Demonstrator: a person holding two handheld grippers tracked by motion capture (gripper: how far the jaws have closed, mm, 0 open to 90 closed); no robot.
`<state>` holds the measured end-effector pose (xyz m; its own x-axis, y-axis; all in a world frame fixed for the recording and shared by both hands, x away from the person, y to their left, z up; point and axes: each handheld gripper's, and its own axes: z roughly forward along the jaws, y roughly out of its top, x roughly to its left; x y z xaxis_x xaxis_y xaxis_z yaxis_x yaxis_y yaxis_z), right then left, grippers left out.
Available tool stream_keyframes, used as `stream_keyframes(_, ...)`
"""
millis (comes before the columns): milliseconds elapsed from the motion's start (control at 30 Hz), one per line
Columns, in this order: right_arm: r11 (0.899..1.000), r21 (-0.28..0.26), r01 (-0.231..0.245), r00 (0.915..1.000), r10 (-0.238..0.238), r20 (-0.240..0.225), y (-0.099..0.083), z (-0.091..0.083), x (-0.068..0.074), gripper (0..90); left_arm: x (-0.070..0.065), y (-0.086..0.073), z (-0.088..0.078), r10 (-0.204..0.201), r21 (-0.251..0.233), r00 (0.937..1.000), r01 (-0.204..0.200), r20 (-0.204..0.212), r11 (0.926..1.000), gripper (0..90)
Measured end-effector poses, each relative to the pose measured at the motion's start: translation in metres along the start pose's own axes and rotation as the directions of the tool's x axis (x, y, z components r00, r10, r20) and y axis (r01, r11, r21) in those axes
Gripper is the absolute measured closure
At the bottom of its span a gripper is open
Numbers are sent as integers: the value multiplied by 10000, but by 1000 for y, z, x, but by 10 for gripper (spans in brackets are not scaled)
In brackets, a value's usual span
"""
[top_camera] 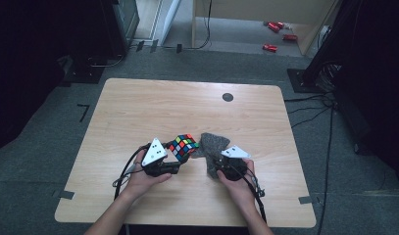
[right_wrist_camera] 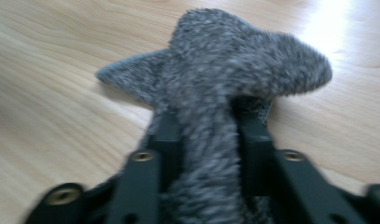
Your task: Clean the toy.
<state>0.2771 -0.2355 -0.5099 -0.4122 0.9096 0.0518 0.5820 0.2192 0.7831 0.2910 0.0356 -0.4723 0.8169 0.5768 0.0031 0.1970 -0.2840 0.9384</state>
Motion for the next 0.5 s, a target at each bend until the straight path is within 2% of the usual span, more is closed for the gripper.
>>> stream_keyframes(133, 9989, -343, -322, 9979, 303, -565, 3, -7, -5, 763, 0, -1, 1, 38, 166, 10000, -37, -9, 9999, 346)
stream_keyframes(267, 9901, -1205, -714, 9906, 563, -1244, 10, -22, -7, 779, -2, -2, 4, 160, 323, 9999, -158, -58, 9994, 346)
stream_keyframes(333, 9781, -1865, -923, 9806, 568, -1878, 16, -32, -7, 780, -3, -2, 6, 288, 532, 9996, -288, 11, 9982, 346)
stream_keyframes(367, 9678, -2312, -994, 9724, 453, -2287, 20, -38, -4, 780, -5, -3, 7, 390, 645, 9992, -394, 74, 9971, 346)
stream_keyframes(400, 9620, -2532, -1017, 9667, 355, -2534, 22, -42, -2, 780, -8, -4, 9, 591, 778, 9981, -601, 154, 9952, 346)
stream_keyframes(500, 9345, -3476, -766, 9471, -407, -3183, 30, -56, 12, 779, -20, -5, 14, 1166, 986, 9917, -1214, 537, 9877, 346)
